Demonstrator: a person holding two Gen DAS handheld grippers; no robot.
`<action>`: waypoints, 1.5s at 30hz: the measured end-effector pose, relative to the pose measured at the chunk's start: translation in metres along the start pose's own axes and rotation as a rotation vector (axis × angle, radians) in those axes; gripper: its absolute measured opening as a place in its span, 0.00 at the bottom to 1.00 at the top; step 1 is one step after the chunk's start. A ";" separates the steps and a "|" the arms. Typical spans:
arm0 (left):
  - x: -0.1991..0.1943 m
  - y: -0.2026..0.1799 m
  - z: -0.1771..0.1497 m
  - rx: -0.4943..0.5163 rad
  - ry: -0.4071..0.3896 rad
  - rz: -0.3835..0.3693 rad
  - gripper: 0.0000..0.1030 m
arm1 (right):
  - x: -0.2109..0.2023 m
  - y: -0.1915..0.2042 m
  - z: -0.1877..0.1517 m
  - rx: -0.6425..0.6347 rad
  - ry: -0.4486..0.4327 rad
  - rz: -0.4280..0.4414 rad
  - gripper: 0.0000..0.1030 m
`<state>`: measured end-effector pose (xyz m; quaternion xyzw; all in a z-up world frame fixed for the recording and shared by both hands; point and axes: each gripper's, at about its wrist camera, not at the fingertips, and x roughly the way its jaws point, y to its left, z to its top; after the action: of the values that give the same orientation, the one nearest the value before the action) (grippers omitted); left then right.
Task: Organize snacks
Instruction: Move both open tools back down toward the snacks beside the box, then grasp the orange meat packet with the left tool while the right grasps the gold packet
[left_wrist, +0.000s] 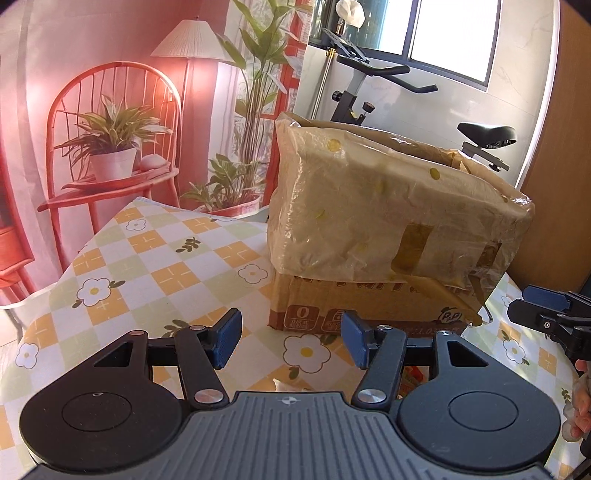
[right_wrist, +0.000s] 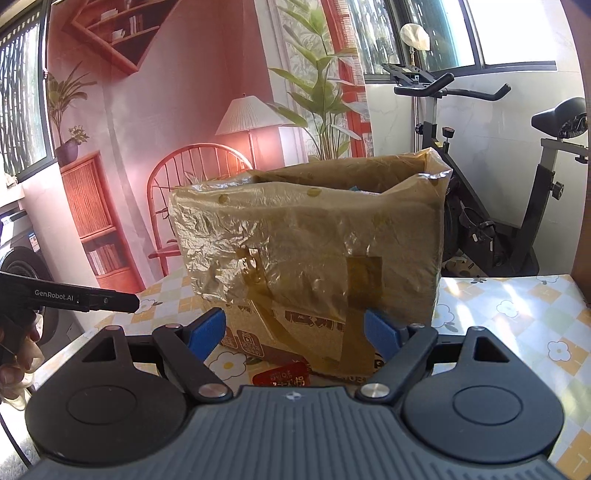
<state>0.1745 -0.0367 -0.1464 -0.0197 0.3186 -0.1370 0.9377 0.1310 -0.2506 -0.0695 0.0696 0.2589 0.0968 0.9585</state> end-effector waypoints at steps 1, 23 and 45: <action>-0.001 0.002 -0.004 -0.005 0.001 0.008 0.60 | 0.001 -0.001 -0.005 0.001 0.008 -0.010 0.82; 0.010 -0.008 -0.053 0.022 0.075 0.023 0.60 | 0.065 0.014 -0.069 -0.017 0.293 0.045 0.75; 0.017 -0.010 -0.056 0.024 0.093 -0.012 0.60 | 0.041 0.007 -0.094 -0.058 0.290 -0.191 0.76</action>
<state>0.1517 -0.0481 -0.1997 -0.0039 0.3601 -0.1473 0.9212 0.1165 -0.2268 -0.1686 0.0025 0.3968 0.0216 0.9177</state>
